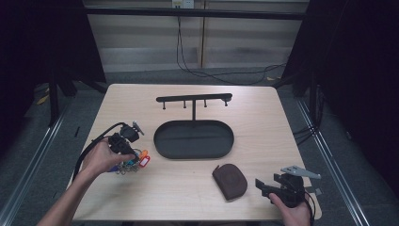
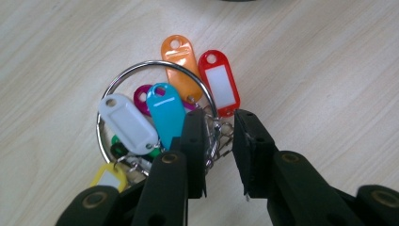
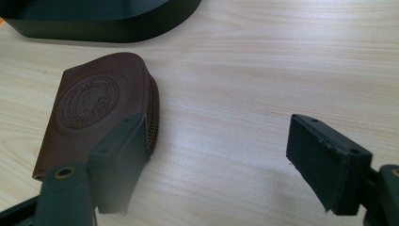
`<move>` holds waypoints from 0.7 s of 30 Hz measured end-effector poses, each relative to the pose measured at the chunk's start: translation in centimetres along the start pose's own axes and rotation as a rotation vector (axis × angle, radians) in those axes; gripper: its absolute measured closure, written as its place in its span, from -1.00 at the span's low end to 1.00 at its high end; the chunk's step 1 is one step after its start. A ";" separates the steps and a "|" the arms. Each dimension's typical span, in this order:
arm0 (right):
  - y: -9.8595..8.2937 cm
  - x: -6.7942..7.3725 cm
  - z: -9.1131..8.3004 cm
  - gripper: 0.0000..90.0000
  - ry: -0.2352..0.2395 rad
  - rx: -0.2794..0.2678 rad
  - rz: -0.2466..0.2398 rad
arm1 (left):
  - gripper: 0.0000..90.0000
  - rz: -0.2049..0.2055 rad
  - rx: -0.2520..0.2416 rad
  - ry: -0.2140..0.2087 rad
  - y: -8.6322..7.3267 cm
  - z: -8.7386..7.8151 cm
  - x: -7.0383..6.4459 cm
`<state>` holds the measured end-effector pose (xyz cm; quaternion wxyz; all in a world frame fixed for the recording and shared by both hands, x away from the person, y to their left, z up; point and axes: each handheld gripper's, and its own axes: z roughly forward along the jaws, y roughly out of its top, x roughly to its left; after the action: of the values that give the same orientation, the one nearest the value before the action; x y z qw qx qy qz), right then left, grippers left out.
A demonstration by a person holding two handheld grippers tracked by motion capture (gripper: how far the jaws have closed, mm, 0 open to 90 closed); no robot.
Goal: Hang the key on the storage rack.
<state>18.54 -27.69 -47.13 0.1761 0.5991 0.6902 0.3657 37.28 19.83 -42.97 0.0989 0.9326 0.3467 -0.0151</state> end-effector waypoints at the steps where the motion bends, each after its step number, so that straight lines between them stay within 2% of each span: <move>1: 0.0 0.0 0.0 -0.54 0.003 0.000 -0.001 | 0.68 -0.001 0.002 -0.007 0.1 0.2 0.0; 3: 0.0 0.0 0.0 -0.54 0.010 0.002 -0.005 | 0.71 -0.017 0.011 -0.002 0.3 0.5 -0.1; 9: 0.0 0.1 0.1 -0.55 0.012 0.005 -0.007 | 0.74 -0.016 0.045 -0.019 0.9 1.3 -0.1; 16: 0.0 0.1 0.1 -0.55 0.020 -0.002 -0.014 | 0.72 -0.013 0.101 0.006 1.0 2.3 -0.2; 17: 0.0 0.1 0.0 -0.55 0.019 -0.002 -0.012 | 0.71 -0.015 0.098 0.022 1.0 2.4 -0.2; 19: 0.0 0.1 0.1 -0.55 0.019 0.000 -0.013 | 0.69 -0.017 0.096 0.014 1.0 2.6 -0.2; 21: 0.0 0.2 0.1 -0.55 0.020 -0.002 -0.015 | 0.63 -0.021 0.103 0.029 1.1 2.6 -0.4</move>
<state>18.56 -27.51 -47.12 0.1724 0.5900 0.6961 0.3709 37.78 18.19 -45.29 0.0458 0.9328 0.3568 -0.0205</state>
